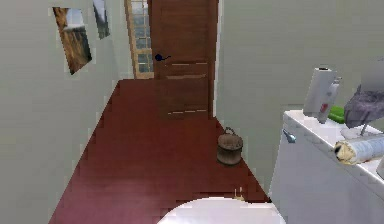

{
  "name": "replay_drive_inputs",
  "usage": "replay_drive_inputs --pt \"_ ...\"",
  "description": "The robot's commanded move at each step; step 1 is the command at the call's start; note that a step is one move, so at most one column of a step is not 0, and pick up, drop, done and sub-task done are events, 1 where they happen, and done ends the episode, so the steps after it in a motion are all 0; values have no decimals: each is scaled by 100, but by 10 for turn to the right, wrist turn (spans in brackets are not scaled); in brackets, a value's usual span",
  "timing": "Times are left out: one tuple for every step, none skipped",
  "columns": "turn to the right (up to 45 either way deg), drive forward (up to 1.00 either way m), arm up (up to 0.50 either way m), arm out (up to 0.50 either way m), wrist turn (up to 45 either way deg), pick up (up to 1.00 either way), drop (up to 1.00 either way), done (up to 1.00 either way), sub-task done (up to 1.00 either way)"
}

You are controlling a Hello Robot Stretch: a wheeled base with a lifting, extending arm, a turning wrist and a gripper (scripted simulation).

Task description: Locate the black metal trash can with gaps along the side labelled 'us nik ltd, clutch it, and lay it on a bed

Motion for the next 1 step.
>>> replay_drive_inputs --pt "0 0 0 0 0 100 0 0 0"
